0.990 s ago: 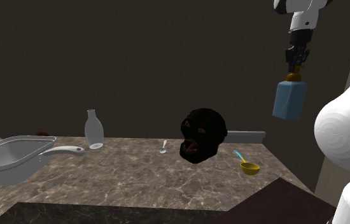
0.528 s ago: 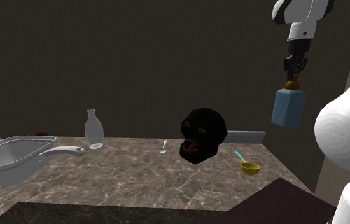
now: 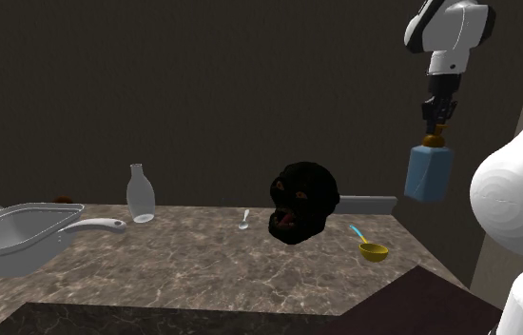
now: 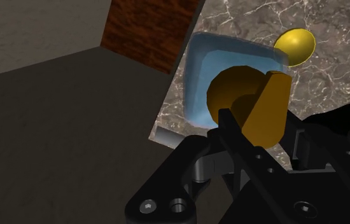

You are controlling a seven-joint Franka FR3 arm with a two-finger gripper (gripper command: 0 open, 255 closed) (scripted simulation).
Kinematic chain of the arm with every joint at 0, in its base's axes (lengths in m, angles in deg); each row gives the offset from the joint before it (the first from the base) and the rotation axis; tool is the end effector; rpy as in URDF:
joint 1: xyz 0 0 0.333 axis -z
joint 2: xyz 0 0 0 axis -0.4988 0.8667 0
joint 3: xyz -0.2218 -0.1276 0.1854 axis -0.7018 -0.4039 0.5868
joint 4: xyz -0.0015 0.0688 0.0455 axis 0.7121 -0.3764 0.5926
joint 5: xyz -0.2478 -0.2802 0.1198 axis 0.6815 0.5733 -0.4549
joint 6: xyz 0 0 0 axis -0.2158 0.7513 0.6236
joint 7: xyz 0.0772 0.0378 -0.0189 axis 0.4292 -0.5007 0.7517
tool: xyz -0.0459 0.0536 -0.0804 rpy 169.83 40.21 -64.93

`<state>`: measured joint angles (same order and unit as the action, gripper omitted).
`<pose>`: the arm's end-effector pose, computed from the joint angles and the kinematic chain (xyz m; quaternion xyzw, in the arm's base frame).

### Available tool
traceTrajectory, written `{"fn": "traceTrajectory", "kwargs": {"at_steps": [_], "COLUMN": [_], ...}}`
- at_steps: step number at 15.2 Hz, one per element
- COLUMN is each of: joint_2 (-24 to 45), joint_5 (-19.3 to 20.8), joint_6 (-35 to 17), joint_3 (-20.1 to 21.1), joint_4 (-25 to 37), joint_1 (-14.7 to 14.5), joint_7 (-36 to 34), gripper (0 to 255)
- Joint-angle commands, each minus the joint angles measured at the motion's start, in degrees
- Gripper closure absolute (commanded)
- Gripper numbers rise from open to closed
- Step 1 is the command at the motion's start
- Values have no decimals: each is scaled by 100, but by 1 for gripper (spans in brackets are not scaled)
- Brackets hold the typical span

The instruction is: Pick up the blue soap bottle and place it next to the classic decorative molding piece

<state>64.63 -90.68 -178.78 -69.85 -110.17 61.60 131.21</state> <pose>0.3742 -0.4890 0.4872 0.9980 -0.0621 0.0067 0.0052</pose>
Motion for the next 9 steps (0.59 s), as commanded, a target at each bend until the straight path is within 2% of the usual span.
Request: {"fn": "traceTrajectory", "kwargs": {"at_steps": [1, 9], "joint_2": [14, 155], "joint_5": [-10, -85], "joint_6": [-155, -729], "joint_3": [4, 23], "joint_4": [-136, -581], "joint_1": [-2, 4], "joint_7": [8, 60], "gripper": [255, 255]}}
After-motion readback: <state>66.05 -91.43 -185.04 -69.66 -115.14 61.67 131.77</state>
